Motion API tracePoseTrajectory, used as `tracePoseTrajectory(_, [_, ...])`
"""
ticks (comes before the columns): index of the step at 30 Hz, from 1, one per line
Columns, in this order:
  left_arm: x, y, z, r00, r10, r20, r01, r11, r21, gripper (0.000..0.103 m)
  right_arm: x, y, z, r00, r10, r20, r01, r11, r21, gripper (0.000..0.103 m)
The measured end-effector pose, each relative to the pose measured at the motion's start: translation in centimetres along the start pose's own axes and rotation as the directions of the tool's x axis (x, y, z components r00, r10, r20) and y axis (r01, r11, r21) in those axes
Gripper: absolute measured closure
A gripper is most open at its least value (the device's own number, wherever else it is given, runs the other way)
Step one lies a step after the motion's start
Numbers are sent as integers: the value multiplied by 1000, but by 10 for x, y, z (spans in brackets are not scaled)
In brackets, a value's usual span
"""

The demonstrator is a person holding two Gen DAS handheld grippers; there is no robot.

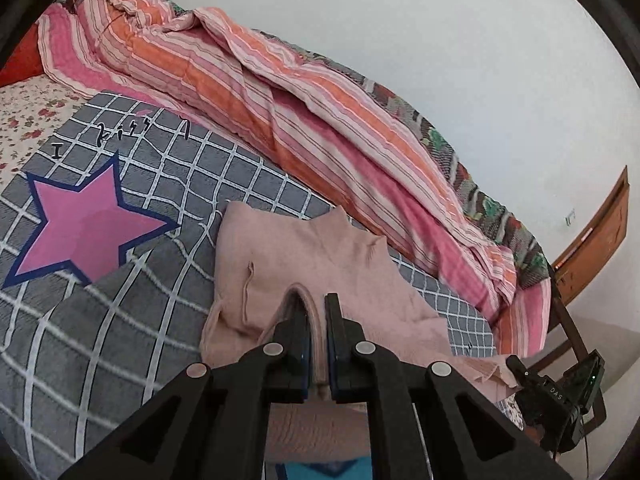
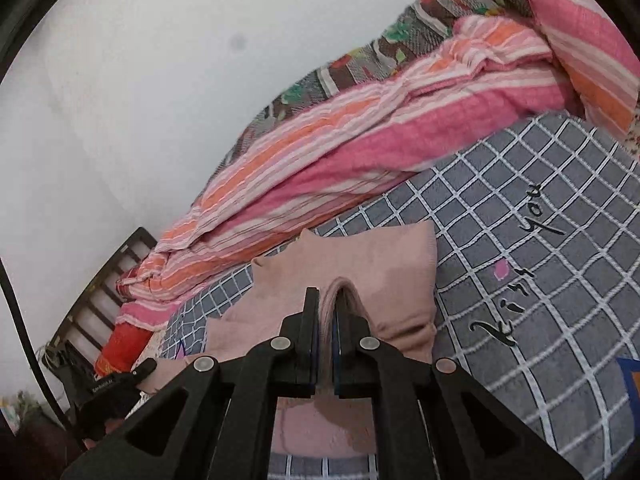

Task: Fold small clothes

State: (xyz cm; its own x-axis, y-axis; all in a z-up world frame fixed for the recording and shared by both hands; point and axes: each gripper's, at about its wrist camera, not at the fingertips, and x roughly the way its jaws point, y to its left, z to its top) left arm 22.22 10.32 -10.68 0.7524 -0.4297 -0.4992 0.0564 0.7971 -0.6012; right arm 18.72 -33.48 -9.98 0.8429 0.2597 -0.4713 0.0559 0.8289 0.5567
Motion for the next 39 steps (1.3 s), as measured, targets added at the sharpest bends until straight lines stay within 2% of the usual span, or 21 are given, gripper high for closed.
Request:
tracePoseTrajectory(7, [32,4,21,1000,27,-4,-27,999,-36,96,36,5,24,1000,-7,-7,7,1000,6,98])
tracePoseTrajectory(15, [72,2,47,998,69,-11,-69,997,-35,96,84,2,48,999,-28,-30,29,1000,8,98])
tracePoseTrajectory(24, [123,7,64,993,96,-69,-99,994,-42,95,134,-19,56,994,-76,-81,81,995,57,98])
tracePoseTrajectory(25, [127,8,65,992,99,-78,-102,994,-43,95,137,-20,56,994,-72,-88,76,996,51,94])
tracePoseTrajectory(26, [129,8,66,990,110,-85,-114,993,-43,89,139,-19,56,991,-88,-99,91,995,30,88])
tracePoseTrajectory(27, [128,9,65,988,123,-93,-128,991,-45,76,140,-18,56,989,-100,-110,101,995,6,84])
tracePoseTrajectory(28, [127,11,65,987,131,-97,-136,989,-52,68,138,-16,54,989,-95,-115,94,995,-15,76])
tracePoseTrajectory(29, [123,13,65,988,123,-94,-128,990,-58,53,134,-15,54,990,-86,-112,84,996,-27,73])
tracePoseTrajectory(30, [117,14,63,991,105,-82,-111,992,-61,45,128,-13,52,992,-77,-101,74,997,-37,71])
tracePoseTrajectory(32, [104,14,59,993,103,-59,-106,993,-50,44,114,-11,49,993,-83,-81,78,995,-58,62])
tracePoseTrajectory(35, [85,15,48,991,117,-60,-119,992,-34,43,95,-10,42,993,-80,-90,73,994,-77,61])
tracePoseTrajectory(39, [63,16,25,987,132,-92,-132,991,5,43,70,-15,22,985,-81,-153,68,993,-92,61])
